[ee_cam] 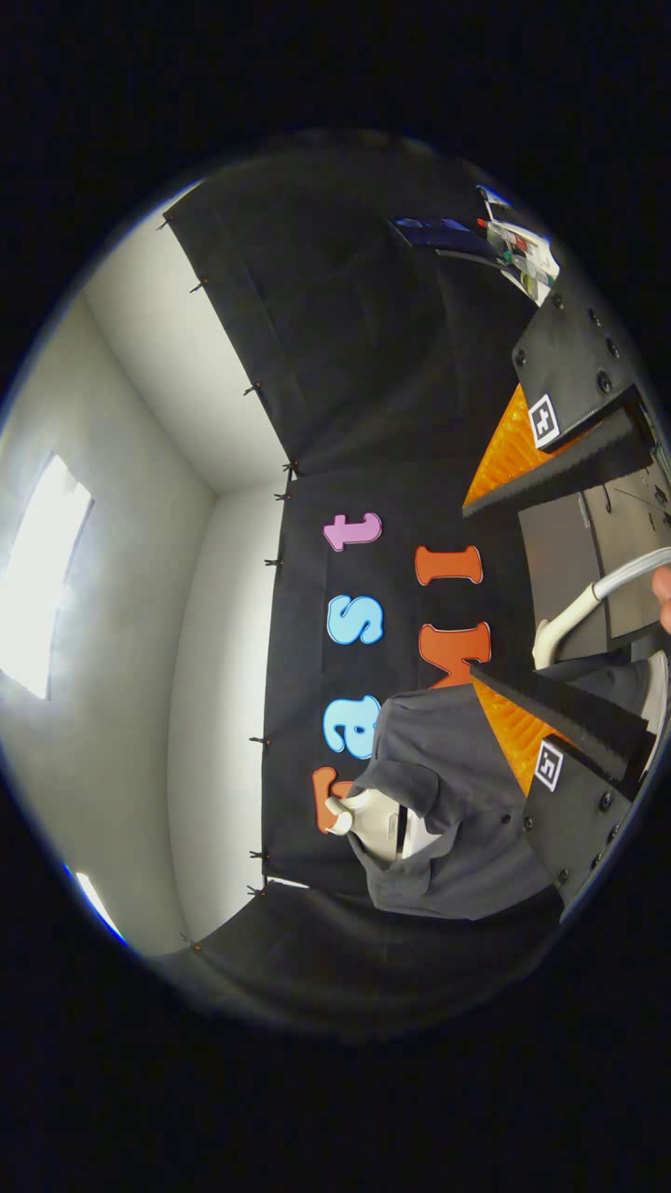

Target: Iron the clothes twice with a garment steamer, once on the left side and once on the right side.

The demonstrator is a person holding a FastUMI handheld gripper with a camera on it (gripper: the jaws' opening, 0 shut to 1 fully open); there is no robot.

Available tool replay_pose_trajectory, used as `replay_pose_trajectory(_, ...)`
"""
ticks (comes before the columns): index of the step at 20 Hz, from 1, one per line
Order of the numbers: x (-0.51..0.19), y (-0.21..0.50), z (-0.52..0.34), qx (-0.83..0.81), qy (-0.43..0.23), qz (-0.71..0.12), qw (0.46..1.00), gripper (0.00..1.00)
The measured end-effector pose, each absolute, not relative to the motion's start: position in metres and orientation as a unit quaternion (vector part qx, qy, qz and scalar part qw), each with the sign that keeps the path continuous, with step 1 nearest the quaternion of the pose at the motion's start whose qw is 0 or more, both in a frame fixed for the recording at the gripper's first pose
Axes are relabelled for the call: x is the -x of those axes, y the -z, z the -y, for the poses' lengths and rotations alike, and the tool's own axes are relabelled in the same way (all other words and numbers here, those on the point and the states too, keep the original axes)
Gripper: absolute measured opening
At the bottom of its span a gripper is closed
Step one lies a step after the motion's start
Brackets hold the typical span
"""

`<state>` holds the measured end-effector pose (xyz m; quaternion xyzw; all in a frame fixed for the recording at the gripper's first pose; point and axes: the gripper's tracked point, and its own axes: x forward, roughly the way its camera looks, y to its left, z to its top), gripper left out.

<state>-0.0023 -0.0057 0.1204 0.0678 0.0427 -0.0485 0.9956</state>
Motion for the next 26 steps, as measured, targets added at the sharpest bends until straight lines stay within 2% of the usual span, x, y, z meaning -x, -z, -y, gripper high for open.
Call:
replay_pose_trajectory(6, 0.047, -0.071, -0.017, -0.035, -0.018, -0.054, 0.998, 0.98)
replay_pose_trajectory(13, 0.048, -0.069, -0.060, -0.030, -0.098, -0.069, 0.992, 0.97)
replay_pose_trajectory(20, 0.025, -0.051, -0.013, -0.015, -0.062, -0.117, 0.991, 0.97)
replay_pose_trajectory(26, -0.047, -0.020, 0.042, -0.016, 0.011, -0.183, 0.983, 0.98)
